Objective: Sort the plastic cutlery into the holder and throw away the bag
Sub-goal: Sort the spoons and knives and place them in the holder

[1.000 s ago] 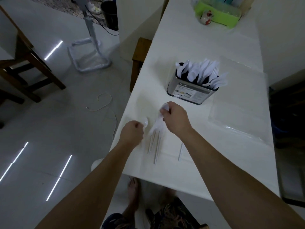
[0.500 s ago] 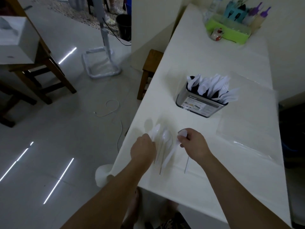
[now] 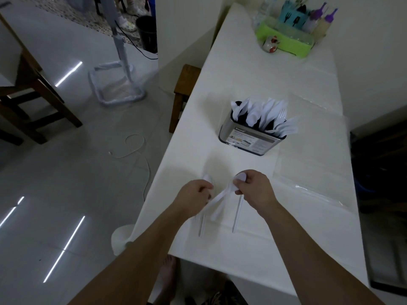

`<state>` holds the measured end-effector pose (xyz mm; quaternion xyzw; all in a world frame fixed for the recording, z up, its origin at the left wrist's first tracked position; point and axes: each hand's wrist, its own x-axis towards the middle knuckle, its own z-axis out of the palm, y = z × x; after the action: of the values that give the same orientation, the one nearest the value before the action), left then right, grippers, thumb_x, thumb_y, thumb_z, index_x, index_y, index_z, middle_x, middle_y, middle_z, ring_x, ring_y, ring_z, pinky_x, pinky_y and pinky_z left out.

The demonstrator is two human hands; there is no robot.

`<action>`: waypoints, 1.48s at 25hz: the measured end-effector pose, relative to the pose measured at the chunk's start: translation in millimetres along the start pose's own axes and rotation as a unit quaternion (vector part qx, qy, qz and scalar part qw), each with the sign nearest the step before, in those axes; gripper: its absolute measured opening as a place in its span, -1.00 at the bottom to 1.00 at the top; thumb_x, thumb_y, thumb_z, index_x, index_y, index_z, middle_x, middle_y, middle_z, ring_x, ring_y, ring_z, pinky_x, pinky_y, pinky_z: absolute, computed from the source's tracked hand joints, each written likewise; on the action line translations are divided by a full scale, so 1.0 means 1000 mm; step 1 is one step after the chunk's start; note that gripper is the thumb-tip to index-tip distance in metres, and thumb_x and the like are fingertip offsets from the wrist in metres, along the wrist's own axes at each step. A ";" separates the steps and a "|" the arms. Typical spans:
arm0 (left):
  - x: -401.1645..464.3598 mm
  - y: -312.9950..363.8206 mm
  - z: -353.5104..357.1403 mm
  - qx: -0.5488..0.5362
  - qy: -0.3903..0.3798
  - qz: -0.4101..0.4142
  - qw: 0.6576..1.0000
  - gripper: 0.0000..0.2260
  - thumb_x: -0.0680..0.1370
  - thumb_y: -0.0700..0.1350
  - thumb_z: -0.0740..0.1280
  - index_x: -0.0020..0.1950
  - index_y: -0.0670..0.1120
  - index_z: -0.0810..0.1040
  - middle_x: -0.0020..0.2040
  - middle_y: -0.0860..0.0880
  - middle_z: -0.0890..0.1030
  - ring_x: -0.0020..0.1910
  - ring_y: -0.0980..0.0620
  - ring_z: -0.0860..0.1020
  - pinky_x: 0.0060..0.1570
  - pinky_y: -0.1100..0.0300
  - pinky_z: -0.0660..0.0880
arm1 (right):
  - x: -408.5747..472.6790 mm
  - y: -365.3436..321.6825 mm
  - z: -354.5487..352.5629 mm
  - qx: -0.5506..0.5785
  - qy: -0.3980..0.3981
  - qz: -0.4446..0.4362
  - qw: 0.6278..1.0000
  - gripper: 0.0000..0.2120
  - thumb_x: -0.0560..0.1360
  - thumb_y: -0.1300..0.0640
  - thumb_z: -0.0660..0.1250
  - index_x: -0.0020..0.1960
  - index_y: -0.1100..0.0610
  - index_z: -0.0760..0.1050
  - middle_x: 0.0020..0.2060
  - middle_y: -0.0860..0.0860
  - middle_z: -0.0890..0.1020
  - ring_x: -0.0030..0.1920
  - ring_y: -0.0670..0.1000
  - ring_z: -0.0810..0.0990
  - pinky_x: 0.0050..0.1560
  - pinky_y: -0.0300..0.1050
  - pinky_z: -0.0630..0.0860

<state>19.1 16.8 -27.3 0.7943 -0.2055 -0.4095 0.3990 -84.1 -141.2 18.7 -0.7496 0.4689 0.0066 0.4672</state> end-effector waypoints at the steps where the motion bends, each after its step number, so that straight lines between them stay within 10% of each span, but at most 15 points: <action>1: 0.005 -0.004 0.003 0.067 0.059 -0.018 0.996 -0.78 0.61 -0.11 0.19 0.14 -0.09 0.60 -0.01 -0.02 0.65 -0.09 0.02 0.61 -0.08 0.18 0.55 | 0.000 0.002 -0.003 0.005 0.003 0.006 1.000 -0.96 0.53 0.21 0.36 -0.05 0.14 0.59 -0.23 0.03 0.70 -0.30 -0.04 0.69 -0.45 -0.31 0.42; 6: 0.015 -0.009 0.025 0.249 0.120 -0.059 0.959 -0.65 0.62 0.16 0.14 0.07 -0.11 0.48 -0.03 -0.06 0.58 -0.12 -0.05 0.59 -0.19 0.12 0.48 | -0.002 0.010 -0.014 0.030 0.006 0.012 0.999 -0.95 0.53 0.25 0.36 -0.05 0.14 0.59 -0.23 0.03 0.70 -0.34 -0.07 0.67 -0.47 -0.36 0.42; 16: 0.025 -0.007 0.005 0.216 0.115 -0.070 0.967 -0.76 0.62 0.02 0.21 -0.06 -0.10 0.55 -0.22 0.00 0.56 -0.22 0.00 0.56 -0.23 0.17 0.46 | -0.001 0.004 -0.018 0.023 -0.021 0.005 0.999 -0.93 0.53 0.25 0.36 -0.02 0.17 0.61 -0.23 0.03 0.70 -0.35 -0.09 0.65 -0.41 -0.30 0.45; 27: 0.007 0.042 0.005 -0.014 -0.032 0.101 0.994 -0.72 0.66 -0.11 0.16 -0.21 0.04 0.51 -0.33 0.01 0.53 -0.31 0.03 0.51 -0.26 0.24 0.44 | -0.002 -0.031 -0.026 0.023 -0.043 -0.096 0.994 -0.85 0.50 0.29 0.40 -0.17 0.07 0.59 -0.22 -0.07 0.66 -0.42 -0.19 0.57 -0.38 -0.37 0.40; 37: -0.016 0.050 0.032 -0.213 -0.134 -0.077 0.965 -0.70 0.67 -0.08 0.07 -0.16 -0.08 0.51 -0.39 -0.03 0.38 -0.51 0.07 0.28 -0.49 0.26 0.19 | -0.007 -0.002 -0.039 0.039 -0.028 -0.067 0.997 -0.85 0.49 0.32 0.41 -0.11 0.08 0.64 -0.11 0.05 0.69 -0.36 -0.05 0.51 -0.32 -0.19 0.44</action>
<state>-16.1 -17.3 9.2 0.6423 -0.1034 -0.5755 0.4955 -103.7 -164.0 45.1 -0.7599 0.4043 -0.0222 0.5084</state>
